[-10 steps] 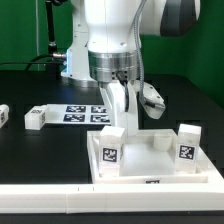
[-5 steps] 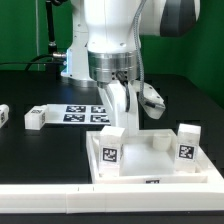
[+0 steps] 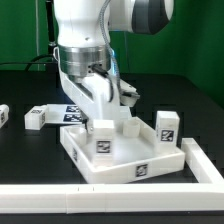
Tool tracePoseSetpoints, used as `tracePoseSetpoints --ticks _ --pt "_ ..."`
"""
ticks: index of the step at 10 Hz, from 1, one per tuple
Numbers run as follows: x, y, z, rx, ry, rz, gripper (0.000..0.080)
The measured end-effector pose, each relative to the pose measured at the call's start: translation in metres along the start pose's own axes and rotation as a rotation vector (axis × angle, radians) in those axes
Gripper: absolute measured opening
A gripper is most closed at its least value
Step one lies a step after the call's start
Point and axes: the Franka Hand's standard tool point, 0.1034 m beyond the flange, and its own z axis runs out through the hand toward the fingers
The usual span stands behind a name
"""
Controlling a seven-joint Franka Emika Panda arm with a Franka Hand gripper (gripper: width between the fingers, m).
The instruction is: Assemble square table
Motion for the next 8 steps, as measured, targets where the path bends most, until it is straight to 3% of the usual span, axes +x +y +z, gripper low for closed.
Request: tracePoseSetpoints --ticks 3,5,8 --pt "0.006 0.002 0.001 -0.002 0.007 -0.183 0.0063" --pt "0.025 -0.004 0.004 -0.011 0.027 -0.4 0.0064" --pt "0.031 -0.006 0.004 -0.017 0.043 -0.68 0.0064"
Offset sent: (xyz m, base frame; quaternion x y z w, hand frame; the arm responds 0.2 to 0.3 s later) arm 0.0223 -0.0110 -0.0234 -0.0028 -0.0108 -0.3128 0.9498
